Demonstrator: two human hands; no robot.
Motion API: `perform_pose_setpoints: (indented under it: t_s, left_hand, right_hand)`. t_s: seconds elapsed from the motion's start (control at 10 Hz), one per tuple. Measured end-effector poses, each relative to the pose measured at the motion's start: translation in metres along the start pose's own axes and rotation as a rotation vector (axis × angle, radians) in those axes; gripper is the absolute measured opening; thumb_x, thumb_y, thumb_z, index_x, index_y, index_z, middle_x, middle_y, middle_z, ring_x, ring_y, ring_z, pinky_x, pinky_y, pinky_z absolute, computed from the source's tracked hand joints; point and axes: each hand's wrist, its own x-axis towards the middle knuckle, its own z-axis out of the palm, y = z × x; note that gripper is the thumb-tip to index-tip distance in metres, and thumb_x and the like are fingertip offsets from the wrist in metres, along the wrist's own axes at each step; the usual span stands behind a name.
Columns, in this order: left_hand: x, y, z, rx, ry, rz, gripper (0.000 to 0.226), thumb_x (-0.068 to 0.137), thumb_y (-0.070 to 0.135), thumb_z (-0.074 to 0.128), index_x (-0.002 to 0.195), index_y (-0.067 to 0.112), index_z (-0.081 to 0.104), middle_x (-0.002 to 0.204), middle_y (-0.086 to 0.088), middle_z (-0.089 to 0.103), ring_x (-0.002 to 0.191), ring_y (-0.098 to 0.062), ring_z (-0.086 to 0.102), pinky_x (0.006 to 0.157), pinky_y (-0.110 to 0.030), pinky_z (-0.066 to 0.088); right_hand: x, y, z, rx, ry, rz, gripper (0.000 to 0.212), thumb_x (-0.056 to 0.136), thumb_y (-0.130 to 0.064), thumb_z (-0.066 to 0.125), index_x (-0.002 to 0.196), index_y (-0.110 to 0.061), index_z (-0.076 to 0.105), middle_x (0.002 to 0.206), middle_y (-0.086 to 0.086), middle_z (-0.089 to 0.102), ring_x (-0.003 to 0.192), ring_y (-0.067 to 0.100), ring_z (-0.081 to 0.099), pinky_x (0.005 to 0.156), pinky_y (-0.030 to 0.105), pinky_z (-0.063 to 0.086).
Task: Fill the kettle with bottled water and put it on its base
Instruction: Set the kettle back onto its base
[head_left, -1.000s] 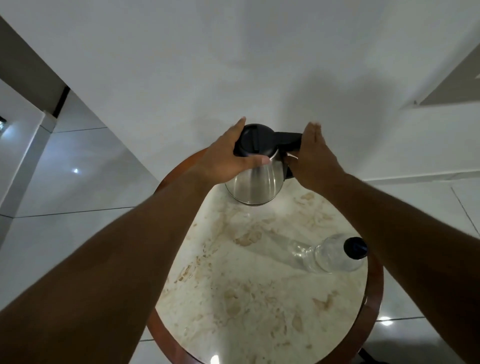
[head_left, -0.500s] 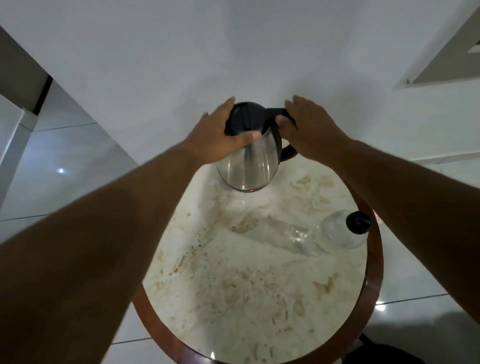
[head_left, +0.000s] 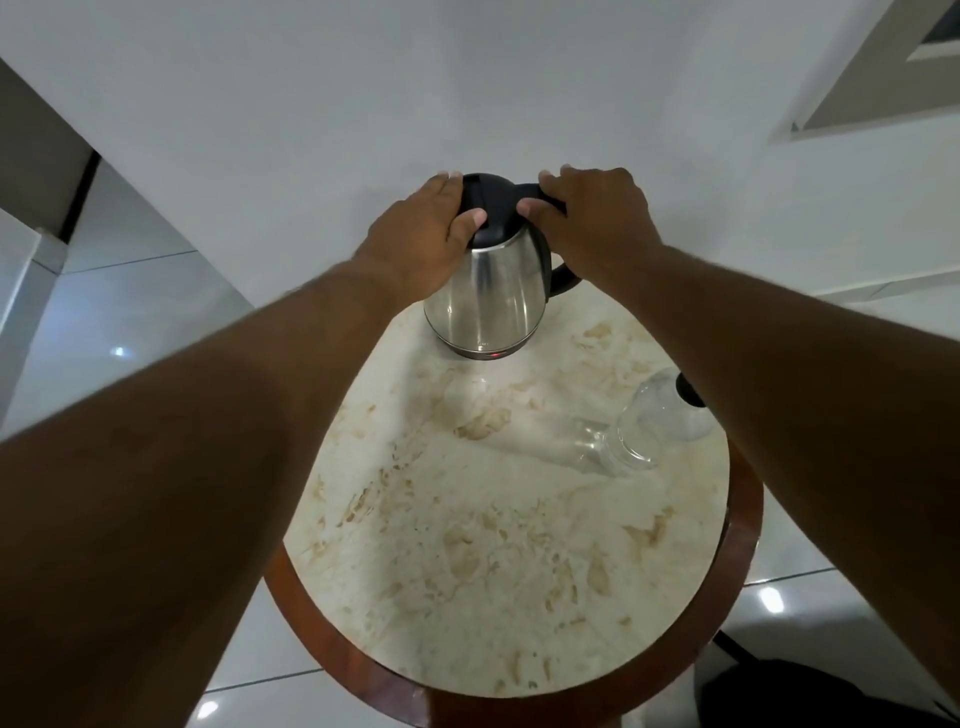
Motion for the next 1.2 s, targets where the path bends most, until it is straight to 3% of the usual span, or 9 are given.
perform_pose_setpoints:
  t_s: [0.2, 0.4, 0.6, 1.2]
  left_hand:
    - [0.0025, -0.0018, 0.0059, -0.036, 0.037, 0.008, 0.057, 0.103, 0.038, 0.028, 0.152, 0.009, 0.022, 0.161, -0.01, 0.023, 0.146, -0.025, 0.023, 0.118, -0.04, 0.021]
    - [0.0029, -0.0027, 0.0069, -0.049, 0.05, 0.02, 0.056, 0.103, 0.038, 0.028, 0.151, 0.009, 0.023, 0.16, -0.01, 0.025, 0.147, -0.024, 0.022, 0.118, -0.041, 0.021]
    - [0.0034, -0.0032, 0.0076, -0.053, 0.057, 0.022, 0.056, 0.103, 0.037, 0.028, 0.151, 0.009, 0.023, 0.16, -0.011, 0.024, 0.147, -0.024, 0.021, 0.119, -0.04, 0.02]
    - [0.0013, -0.0038, 0.0103, -0.122, 0.072, 0.031, 0.056, 0.103, 0.036, 0.029, 0.151, 0.009, 0.021, 0.161, -0.01, 0.022, 0.148, -0.023, 0.019, 0.118, -0.035, 0.016]
  right_hand:
    - [-0.0009, 0.0025, 0.0064, 0.006, 0.051, -0.01, 0.035, 0.094, -0.041, 0.046, 0.098, -0.009, 0.058, 0.09, 0.01, 0.058, 0.088, 0.03, 0.057, 0.067, 0.033, 0.036]
    - [-0.0012, 0.0032, 0.0091, 0.003, 0.071, -0.015, 0.034, 0.094, -0.041, 0.045, 0.093, -0.01, 0.056, 0.083, 0.004, 0.05, 0.083, 0.028, 0.055, 0.066, 0.033, 0.033]
    - [0.0008, 0.0047, 0.0099, -0.034, 0.082, -0.033, 0.037, 0.094, -0.043, 0.045, 0.103, -0.009, 0.059, 0.094, 0.012, 0.062, 0.089, 0.031, 0.058, 0.067, 0.033, 0.036]
    - [-0.0024, 0.0032, 0.0119, -0.077, 0.099, -0.028, 0.038, 0.095, -0.043, 0.043, 0.104, -0.008, 0.057, 0.093, 0.012, 0.06, 0.085, 0.03, 0.057, 0.065, 0.033, 0.034]
